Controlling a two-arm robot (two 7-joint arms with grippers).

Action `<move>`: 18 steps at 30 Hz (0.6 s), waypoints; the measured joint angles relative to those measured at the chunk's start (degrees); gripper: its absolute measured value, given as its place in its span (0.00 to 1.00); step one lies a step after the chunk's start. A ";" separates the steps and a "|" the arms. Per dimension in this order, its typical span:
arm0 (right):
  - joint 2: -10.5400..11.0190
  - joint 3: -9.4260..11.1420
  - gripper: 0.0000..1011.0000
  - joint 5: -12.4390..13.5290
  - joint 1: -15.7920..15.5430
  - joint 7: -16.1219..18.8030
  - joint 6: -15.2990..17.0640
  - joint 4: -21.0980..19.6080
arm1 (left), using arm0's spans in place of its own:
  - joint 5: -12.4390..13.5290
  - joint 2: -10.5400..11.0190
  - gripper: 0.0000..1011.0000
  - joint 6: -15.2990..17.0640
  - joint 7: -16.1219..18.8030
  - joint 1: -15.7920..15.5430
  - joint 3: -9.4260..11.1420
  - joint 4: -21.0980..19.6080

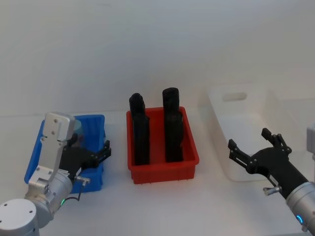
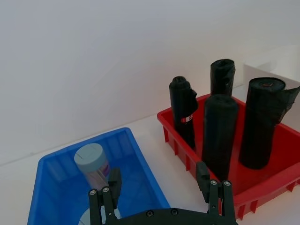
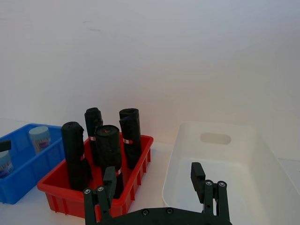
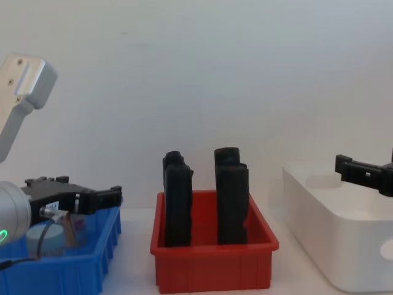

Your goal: Pick the cotton swabs from the blue box and place them into the white box.

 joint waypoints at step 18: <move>0.00 0.00 0.99 0.00 0.00 0.00 0.00 0.00 | -1.04 -0.98 0.99 2.84 -1.85 -4.17 -2.11 8.91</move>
